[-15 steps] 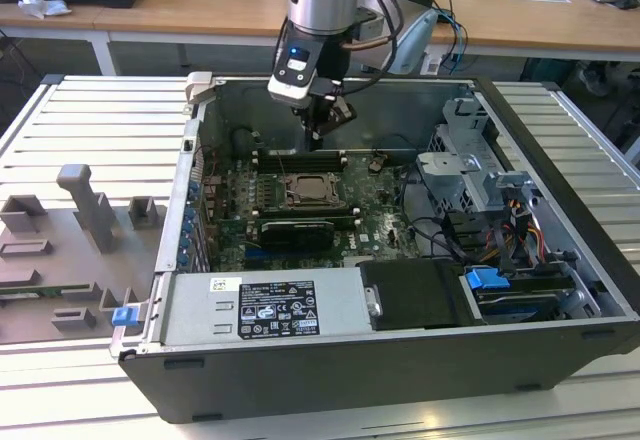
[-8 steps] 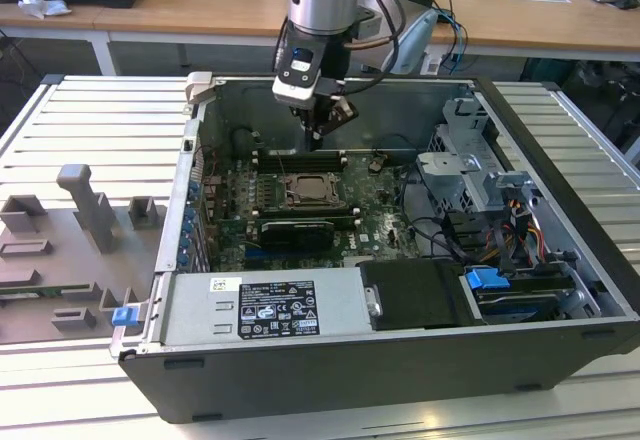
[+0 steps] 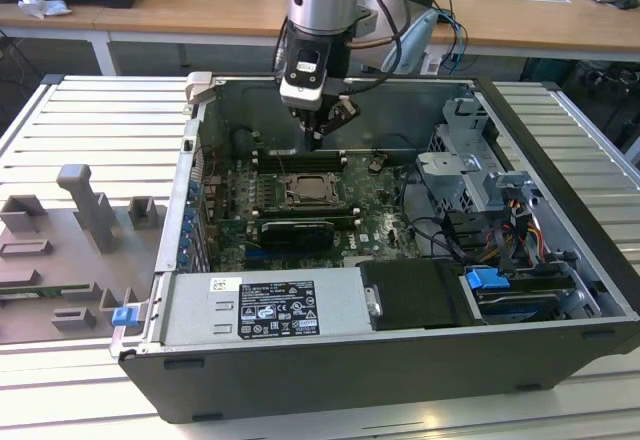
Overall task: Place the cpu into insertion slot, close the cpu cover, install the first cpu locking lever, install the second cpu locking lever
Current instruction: 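Install the first cpu locking lever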
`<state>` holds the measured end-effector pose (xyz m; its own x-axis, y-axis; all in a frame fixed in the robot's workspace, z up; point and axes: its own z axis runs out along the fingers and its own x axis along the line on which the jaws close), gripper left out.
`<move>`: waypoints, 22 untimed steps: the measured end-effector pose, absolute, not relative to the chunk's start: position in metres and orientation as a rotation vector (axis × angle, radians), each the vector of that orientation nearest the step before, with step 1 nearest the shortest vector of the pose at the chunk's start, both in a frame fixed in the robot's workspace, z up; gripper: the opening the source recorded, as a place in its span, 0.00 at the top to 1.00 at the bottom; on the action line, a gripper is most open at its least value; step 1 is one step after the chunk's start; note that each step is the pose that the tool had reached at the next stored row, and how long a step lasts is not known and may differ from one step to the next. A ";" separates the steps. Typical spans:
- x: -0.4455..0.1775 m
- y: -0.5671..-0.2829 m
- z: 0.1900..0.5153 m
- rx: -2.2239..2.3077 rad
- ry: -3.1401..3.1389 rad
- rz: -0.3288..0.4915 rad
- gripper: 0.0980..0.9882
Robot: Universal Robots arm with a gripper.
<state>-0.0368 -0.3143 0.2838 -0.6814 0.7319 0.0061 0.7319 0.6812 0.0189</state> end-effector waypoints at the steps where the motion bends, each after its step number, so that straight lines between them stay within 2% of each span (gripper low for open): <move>1: -0.037 -0.314 0.284 1.234 2.887 0.031 0.99; 22: -0.037 -0.314 0.284 0.893 3.012 0.031 0.99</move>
